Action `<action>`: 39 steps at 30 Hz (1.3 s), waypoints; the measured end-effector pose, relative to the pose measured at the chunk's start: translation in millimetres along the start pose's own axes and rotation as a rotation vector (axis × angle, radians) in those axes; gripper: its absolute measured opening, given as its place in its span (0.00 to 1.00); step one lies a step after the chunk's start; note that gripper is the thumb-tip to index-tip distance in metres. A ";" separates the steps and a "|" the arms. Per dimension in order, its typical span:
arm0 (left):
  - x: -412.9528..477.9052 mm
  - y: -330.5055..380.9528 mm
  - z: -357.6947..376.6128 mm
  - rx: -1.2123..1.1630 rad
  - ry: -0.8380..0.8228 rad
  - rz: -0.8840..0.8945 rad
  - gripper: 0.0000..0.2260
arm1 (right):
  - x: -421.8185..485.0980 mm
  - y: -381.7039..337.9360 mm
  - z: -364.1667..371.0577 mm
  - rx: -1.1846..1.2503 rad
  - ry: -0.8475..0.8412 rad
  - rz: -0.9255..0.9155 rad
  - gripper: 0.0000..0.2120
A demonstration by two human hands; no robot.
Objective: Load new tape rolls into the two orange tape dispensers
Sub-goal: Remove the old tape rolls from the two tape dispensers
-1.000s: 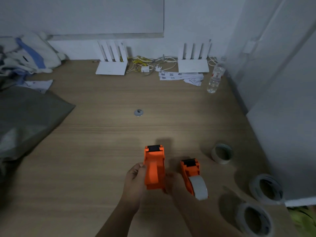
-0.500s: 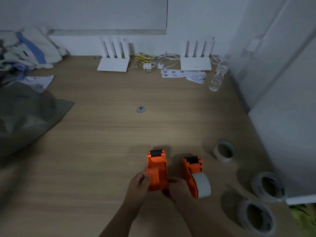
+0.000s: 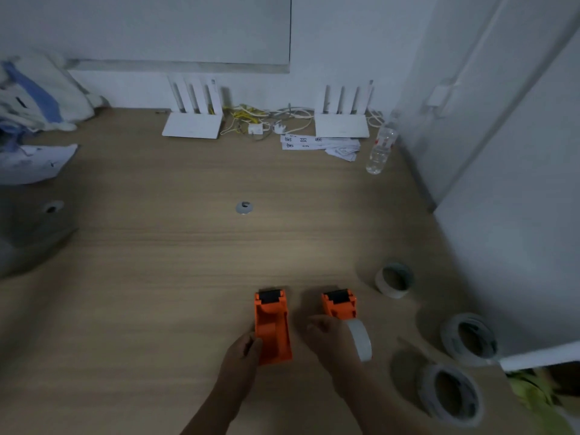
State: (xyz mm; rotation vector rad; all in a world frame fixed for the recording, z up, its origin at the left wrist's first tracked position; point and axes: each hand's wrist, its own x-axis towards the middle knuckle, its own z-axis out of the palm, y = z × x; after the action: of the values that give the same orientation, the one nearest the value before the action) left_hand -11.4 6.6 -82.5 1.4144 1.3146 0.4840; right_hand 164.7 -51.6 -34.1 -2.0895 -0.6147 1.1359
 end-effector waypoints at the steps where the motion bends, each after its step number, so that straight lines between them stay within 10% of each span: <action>1: 0.1 -0.6 0.4 -0.009 0.005 -0.002 0.18 | 1.8 -1.4 -8.3 -0.028 0.037 -0.029 0.08; 7: 7.4 2.1 3.0 0.051 0.100 -0.167 0.03 | 15.9 -5.3 -63.7 0.110 0.193 -0.065 0.11; 12: 0.0 41.2 6.4 0.128 0.431 -0.062 0.10 | 13.7 12.5 -96.3 0.122 0.194 -0.005 0.06; 16: -2.4 73.1 38.1 0.126 0.229 0.196 0.09 | 15.2 31.9 -94.3 -0.045 0.170 0.025 0.08; 23: -13.4 84.5 117.6 0.221 -0.183 -0.113 0.12 | 18.3 53.1 -86.4 -0.015 0.068 0.079 0.12; 39: -16.8 86.4 147.3 -0.324 -0.041 -0.242 0.14 | 25.0 46.4 -115.2 0.173 0.115 -0.048 0.12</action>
State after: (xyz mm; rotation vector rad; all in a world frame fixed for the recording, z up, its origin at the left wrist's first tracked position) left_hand 146.0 -52.7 -48.7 0.9803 1.2882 0.4774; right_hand 280.0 -104.0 -36.6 -1.9659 -0.4914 0.9977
